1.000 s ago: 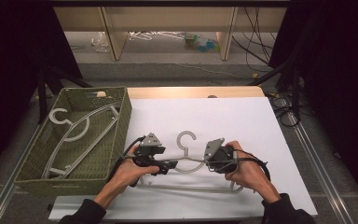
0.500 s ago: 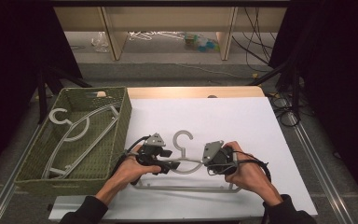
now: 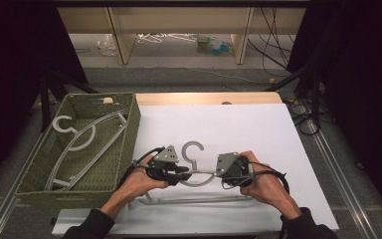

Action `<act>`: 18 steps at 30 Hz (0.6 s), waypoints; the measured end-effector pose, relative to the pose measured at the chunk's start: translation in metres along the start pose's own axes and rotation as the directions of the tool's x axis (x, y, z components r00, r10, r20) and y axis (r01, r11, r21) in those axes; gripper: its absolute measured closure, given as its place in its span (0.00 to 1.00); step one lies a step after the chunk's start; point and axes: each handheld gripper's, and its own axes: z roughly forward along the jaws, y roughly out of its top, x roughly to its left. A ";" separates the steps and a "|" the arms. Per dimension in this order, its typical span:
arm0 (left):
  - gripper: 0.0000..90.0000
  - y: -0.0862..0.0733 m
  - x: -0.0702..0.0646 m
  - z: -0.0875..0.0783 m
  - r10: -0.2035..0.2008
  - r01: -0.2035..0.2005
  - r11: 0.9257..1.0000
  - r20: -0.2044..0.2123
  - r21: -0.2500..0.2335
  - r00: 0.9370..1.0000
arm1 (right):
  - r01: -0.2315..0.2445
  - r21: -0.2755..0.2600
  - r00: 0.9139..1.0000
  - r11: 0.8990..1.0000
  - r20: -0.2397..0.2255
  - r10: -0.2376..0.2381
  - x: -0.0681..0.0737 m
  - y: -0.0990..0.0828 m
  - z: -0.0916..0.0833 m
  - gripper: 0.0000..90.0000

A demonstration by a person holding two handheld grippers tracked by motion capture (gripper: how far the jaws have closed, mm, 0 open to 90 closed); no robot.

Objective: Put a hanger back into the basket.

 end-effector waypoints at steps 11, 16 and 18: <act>0.91 0.001 -0.009 -0.008 0.008 -0.007 1.000 -0.025 0.024 1.000 | -0.095 -0.063 0.995 0.993 0.033 0.097 -0.005 -0.005 0.003 0.70; 0.91 0.001 -0.005 -0.012 -0.044 0.045 0.999 -0.052 0.009 0.998 | -0.178 -0.111 0.981 0.978 0.052 0.185 -0.005 -0.004 -0.003 0.60; 0.91 0.001 -0.003 -0.014 -0.067 0.068 0.998 -0.054 0.008 0.996 | -0.207 -0.127 0.974 0.970 0.064 0.216 -0.006 -0.004 -0.005 0.56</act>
